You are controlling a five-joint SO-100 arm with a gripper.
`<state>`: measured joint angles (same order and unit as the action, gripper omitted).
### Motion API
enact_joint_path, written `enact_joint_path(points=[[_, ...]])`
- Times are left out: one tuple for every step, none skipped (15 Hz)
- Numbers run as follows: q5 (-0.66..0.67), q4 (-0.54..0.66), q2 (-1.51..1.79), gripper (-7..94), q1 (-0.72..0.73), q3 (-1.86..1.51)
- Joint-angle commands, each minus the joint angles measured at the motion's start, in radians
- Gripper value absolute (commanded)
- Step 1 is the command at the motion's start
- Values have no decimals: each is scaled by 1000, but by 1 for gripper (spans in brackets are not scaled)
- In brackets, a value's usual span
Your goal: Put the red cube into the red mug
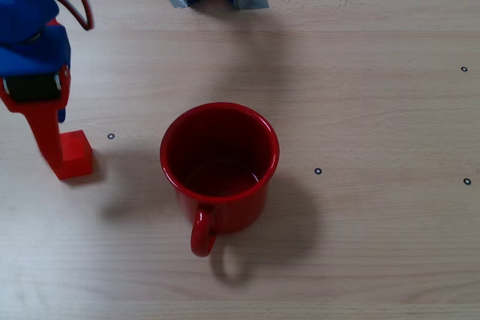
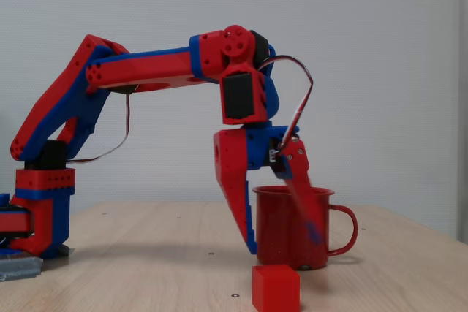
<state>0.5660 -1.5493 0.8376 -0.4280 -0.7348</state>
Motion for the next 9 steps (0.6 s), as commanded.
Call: enact_joint_path(points=[[18, -5, 58, 51, -34, 77], [23, -23, 58, 56, -38, 78], [29, -34, 58, 58, -40, 80], [20, -34, 58, 58, -43, 80], [20, -28, 55, 58, -43, 80], [17, -25, 51, 58, -43, 78], [18, -25, 48, 58, -43, 80], [18, -28, 44, 58, -43, 80], [17, -28, 40, 58, -44, 80]])
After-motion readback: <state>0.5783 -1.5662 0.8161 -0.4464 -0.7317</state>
